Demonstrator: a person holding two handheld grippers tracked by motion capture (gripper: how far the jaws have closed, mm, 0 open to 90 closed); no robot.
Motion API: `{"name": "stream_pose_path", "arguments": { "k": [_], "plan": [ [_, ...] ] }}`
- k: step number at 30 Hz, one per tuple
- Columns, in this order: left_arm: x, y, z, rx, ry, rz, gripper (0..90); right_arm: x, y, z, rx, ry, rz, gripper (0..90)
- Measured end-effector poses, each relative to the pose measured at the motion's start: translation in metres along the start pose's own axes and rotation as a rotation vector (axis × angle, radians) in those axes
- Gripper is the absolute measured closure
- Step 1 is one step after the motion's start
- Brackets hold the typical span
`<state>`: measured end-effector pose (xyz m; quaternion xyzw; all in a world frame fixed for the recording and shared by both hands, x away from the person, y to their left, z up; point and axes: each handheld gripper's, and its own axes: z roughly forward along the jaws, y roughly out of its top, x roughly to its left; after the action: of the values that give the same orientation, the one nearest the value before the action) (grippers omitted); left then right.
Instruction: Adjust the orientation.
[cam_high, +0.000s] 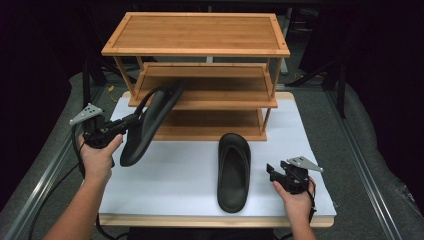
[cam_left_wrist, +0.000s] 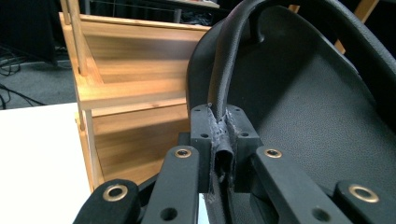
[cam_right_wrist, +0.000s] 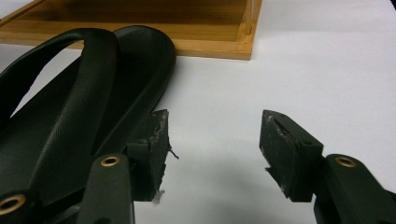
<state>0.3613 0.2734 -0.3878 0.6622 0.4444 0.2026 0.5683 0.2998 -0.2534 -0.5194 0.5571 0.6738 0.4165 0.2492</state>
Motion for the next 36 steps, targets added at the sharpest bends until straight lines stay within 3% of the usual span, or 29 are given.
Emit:
{"name": "stream_pose_path", "arguments": {
  "k": [12,36],
  "plan": [
    [0.007,0.016,0.025,-0.006,0.055,-0.016,83.3,0.0,0.0,0.0,-0.001,-0.002,-0.001,42.4],
    [0.001,0.045,0.085,-0.034,0.163,-0.034,83.3,-0.001,0.001,-0.001,-0.015,0.009,0.002,42.7]
  ]
}}
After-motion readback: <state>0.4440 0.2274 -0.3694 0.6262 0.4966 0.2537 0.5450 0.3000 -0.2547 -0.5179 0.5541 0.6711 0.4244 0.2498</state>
